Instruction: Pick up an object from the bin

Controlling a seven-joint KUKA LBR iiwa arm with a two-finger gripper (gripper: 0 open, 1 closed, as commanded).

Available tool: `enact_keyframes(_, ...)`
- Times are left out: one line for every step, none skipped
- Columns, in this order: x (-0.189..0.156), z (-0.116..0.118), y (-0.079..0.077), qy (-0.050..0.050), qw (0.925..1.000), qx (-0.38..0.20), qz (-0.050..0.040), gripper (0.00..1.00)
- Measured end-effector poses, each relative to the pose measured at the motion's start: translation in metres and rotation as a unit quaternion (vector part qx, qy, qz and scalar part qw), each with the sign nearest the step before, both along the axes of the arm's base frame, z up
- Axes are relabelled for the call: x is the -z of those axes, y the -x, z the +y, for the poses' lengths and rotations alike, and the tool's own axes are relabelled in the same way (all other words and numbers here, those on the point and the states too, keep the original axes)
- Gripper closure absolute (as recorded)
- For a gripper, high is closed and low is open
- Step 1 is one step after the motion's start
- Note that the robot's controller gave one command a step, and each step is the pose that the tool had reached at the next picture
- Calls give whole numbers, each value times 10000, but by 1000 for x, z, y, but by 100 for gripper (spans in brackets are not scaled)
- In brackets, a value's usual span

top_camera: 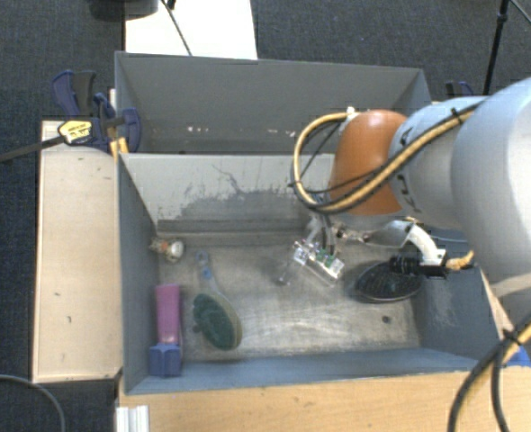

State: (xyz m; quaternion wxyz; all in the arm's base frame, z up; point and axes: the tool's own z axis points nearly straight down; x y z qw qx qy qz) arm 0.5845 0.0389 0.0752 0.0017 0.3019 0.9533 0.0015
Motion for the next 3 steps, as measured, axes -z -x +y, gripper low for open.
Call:
enact_keyframes(-1,-1,-1,10,10000,6,-30,100)
enact_keyframes(-34,-1,-3,6,10000,-10,-8,100)
enact_keyframes(-86,-1,-5,5,10000,-38,-19,100)
